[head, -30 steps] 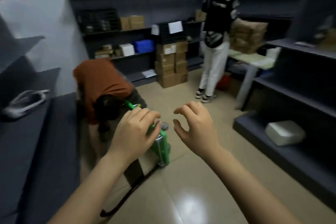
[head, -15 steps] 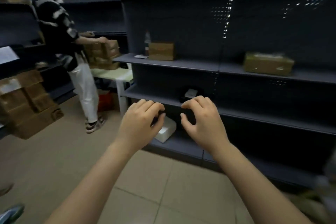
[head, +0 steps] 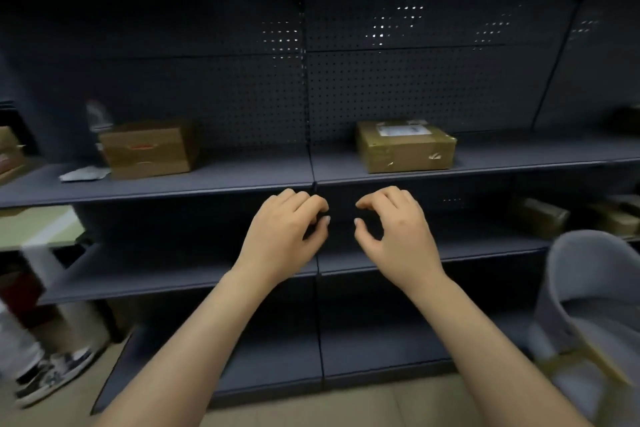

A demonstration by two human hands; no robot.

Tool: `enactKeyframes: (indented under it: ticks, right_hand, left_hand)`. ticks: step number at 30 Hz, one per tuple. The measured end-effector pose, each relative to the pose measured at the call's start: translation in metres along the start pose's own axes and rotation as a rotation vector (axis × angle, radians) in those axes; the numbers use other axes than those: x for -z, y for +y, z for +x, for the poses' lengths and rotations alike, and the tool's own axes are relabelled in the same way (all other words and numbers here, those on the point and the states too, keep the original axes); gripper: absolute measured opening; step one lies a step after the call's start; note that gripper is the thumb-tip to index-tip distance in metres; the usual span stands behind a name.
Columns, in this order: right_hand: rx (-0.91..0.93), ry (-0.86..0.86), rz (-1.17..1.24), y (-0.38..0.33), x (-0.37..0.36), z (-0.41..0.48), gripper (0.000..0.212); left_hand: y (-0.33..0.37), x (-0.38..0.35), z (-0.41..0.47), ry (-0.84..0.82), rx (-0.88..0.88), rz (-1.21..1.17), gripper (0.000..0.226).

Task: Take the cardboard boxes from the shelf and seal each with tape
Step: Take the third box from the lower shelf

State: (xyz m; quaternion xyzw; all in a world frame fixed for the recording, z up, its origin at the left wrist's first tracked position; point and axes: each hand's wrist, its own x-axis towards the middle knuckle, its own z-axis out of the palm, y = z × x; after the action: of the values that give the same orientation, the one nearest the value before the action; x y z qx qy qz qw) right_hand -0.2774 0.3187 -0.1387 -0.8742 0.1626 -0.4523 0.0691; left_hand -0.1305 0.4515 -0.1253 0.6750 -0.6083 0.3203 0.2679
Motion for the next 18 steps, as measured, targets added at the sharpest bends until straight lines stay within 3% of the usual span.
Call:
enactKeyframes:
  ticks: [11,15,18]
  right_hand:
    - [-0.178,-0.007,-0.173,0.178,-0.056,0.092,0.019]
    - [-0.206,-0.026,-0.153,0.263,-0.076,0.121,0.019]
    - [-0.31,0.031,-0.145,0.324,-0.082,0.146,0.02]
  left_hand:
    - [-0.071,-0.186,0.14,-0.073,-0.027,-0.16,0.022]
    - [-0.08,-0.26,0.179,-0.063,0.109,-0.187,0.027]
    - [-0.083,-0.305,0.21,-0.065,0.354,-0.273,0.031]
